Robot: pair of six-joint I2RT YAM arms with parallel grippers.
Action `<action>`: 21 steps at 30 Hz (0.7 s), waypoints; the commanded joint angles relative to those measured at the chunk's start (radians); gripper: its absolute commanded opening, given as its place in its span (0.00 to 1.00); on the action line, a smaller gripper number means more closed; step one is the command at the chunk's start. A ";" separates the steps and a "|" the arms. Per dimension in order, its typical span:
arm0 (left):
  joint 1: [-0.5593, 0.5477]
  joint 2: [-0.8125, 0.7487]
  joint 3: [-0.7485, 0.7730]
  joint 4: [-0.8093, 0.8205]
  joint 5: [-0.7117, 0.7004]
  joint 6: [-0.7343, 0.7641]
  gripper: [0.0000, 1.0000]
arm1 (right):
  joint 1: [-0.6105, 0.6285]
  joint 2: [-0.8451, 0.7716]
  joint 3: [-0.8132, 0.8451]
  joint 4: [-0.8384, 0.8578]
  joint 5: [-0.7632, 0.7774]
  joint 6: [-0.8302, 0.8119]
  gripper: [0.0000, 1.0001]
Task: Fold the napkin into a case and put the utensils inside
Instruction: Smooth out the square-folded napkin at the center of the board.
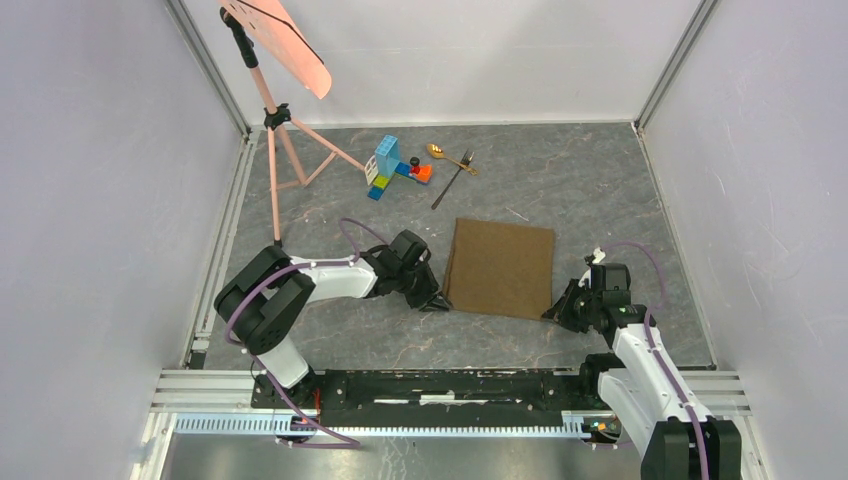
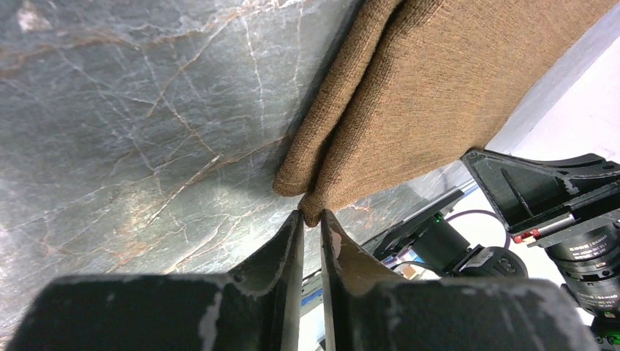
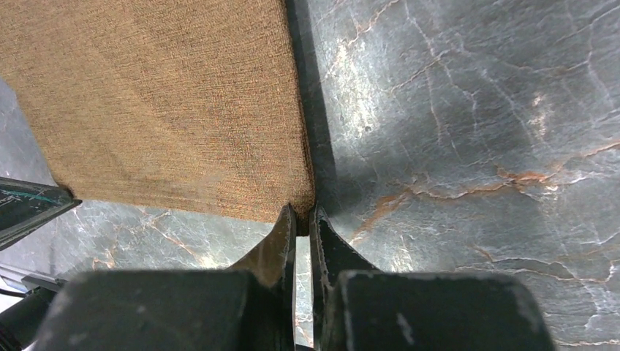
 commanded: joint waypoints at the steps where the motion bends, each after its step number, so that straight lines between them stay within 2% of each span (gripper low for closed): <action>1: -0.003 -0.037 0.042 -0.015 -0.025 0.076 0.19 | -0.002 -0.003 0.036 -0.057 0.012 -0.019 0.06; 3: -0.002 -0.041 0.045 -0.020 -0.024 0.077 0.13 | 0.000 -0.003 0.040 -0.066 0.016 -0.027 0.07; 8: -0.002 -0.047 0.061 -0.033 -0.028 0.086 0.09 | 0.000 -0.009 0.056 -0.079 0.019 -0.034 0.03; 11: -0.002 -0.054 0.062 -0.037 -0.028 0.088 0.03 | -0.001 -0.011 0.063 -0.091 0.020 -0.040 0.01; 21: -0.002 -0.087 0.116 -0.102 -0.050 0.142 0.02 | 0.000 -0.005 0.106 -0.113 0.018 -0.057 0.01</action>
